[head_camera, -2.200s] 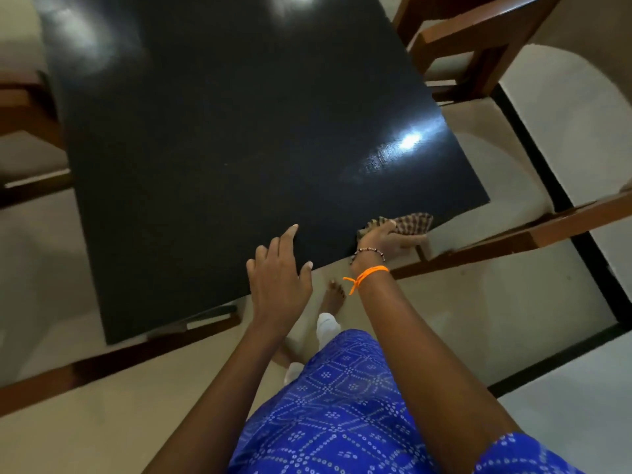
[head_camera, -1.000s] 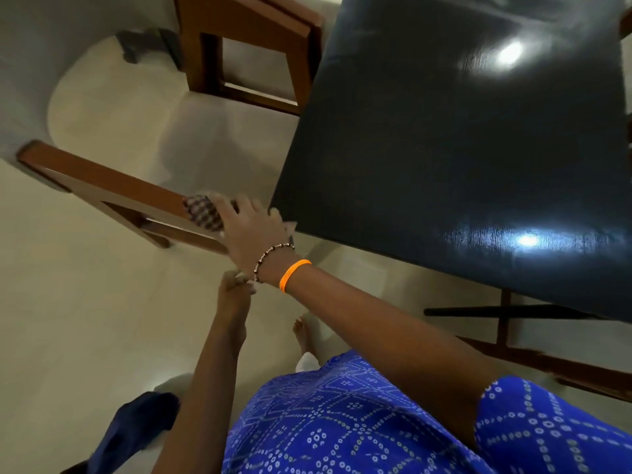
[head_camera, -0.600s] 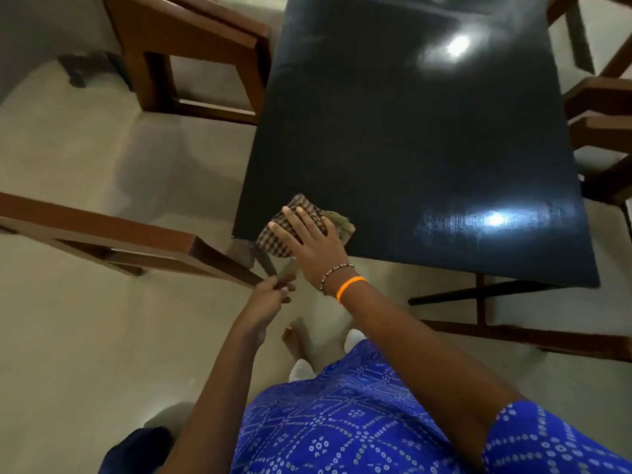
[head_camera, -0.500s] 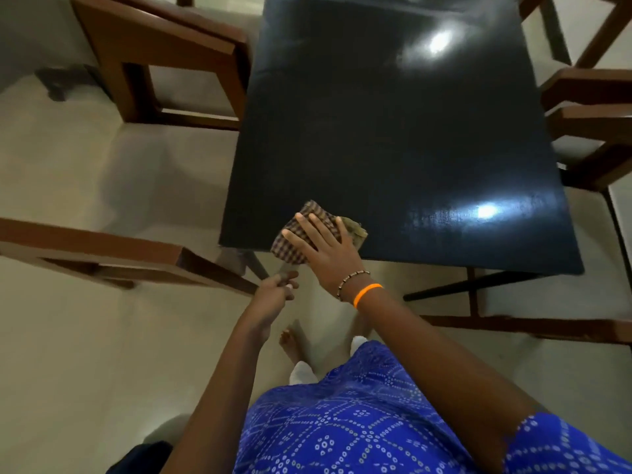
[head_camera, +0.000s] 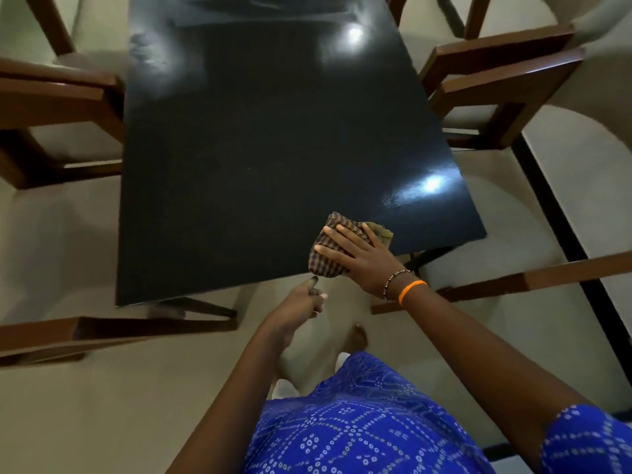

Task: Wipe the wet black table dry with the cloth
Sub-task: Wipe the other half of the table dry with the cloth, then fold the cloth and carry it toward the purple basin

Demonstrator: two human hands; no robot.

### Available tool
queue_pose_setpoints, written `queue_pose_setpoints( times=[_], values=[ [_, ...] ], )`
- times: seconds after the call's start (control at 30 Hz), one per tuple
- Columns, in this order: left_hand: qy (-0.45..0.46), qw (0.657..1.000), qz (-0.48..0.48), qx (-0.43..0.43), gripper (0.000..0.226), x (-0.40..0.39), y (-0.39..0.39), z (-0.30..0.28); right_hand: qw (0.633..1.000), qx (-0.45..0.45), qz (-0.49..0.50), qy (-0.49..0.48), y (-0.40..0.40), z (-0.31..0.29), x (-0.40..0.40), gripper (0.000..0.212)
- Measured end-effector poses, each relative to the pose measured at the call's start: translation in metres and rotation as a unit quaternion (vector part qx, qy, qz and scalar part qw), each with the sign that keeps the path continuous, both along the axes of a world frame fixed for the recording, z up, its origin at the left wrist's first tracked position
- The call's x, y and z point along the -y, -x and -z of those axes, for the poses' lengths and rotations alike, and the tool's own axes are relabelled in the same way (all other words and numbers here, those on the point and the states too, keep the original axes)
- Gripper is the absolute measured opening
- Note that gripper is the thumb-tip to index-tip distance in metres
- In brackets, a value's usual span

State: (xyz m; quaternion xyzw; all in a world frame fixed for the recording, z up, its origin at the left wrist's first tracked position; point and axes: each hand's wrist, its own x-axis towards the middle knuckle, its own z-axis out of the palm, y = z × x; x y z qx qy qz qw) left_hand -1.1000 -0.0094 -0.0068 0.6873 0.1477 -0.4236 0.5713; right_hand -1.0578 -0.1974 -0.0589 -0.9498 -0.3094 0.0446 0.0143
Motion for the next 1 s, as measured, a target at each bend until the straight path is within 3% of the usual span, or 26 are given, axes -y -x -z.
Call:
queue_pose_setpoints(
  times=[0.1,0.43,0.63,0.7,0.77,0.87,1.0],
  values=[
    [0.008,1.0,0.022,-0.01,0.057,0.038,-0.005,0.001,0.999,-0.011,0.033,0.009,0.0,-0.005,0.052,0.058],
    [0.018,0.993,0.116,0.014,0.061,0.157,-0.028,-0.004,0.992,0.029,0.122,0.016,0.002,-0.002,0.187,0.065],
    [-0.008,0.988,0.149,0.029,0.055,0.204,-0.024,-0.013,0.988,-0.012,0.142,-0.067,0.002,0.0,0.239,0.064],
    [-0.016,0.986,0.166,0.028,0.055,0.209,-0.023,-0.013,0.971,-0.051,0.198,-0.121,0.005,0.0,0.252,0.065],
    [-0.021,0.984,0.174,0.029,0.054,0.212,-0.024,-0.014,0.93,-0.078,0.306,-0.188,0.011,-0.001,0.262,0.065],
    [-0.024,0.982,0.182,0.047,0.05,0.22,-0.031,-0.02,0.837,-0.066,0.468,-0.276,0.017,-0.006,0.267,0.062],
    [-0.004,0.979,0.182,0.094,0.043,0.24,-0.049,-0.036,0.657,-0.105,0.543,-0.513,0.019,-0.027,0.258,0.053]
  ],
)
